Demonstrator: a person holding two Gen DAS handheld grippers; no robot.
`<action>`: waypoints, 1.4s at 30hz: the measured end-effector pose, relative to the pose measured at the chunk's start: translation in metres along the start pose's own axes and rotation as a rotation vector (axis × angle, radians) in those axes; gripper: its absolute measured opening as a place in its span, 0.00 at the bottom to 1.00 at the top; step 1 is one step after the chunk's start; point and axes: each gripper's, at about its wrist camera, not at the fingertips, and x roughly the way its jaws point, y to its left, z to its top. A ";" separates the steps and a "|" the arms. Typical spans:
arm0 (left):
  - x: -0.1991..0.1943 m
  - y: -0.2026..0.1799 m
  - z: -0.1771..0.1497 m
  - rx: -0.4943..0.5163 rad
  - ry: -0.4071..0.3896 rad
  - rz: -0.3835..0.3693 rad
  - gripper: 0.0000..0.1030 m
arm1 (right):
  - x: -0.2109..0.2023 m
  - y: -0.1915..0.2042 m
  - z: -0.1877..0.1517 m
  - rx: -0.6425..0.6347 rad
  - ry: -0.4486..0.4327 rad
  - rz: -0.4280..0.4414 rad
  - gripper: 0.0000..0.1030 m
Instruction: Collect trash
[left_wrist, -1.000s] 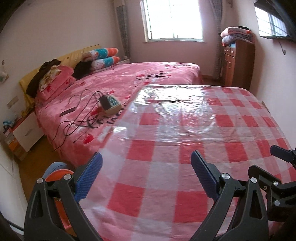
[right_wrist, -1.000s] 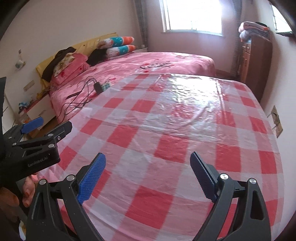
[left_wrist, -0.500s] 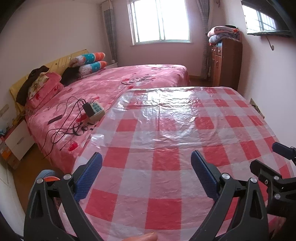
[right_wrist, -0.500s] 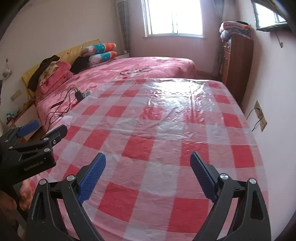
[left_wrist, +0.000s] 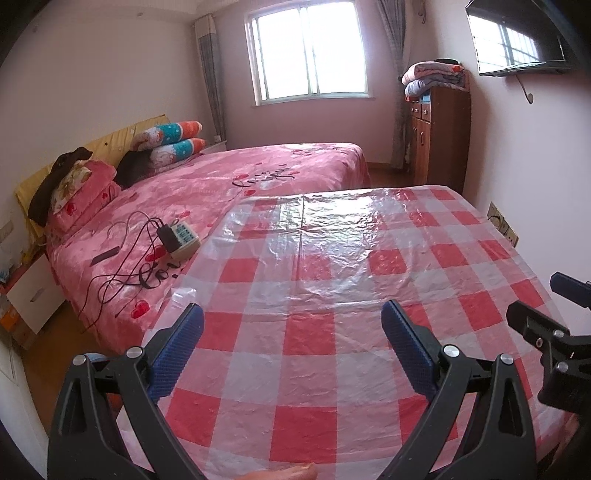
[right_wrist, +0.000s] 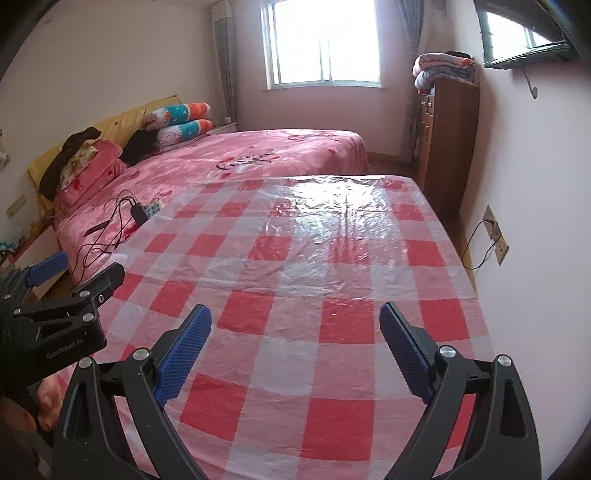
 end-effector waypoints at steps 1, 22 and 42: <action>-0.001 -0.001 0.000 0.000 -0.004 -0.001 0.94 | -0.002 -0.001 0.001 0.001 -0.003 -0.005 0.89; -0.008 -0.006 0.003 -0.013 -0.028 -0.010 0.94 | -0.019 -0.004 0.009 -0.008 -0.060 -0.053 0.91; 0.004 -0.008 0.001 -0.011 -0.006 -0.010 0.94 | -0.004 -0.009 0.005 -0.003 -0.030 -0.059 0.91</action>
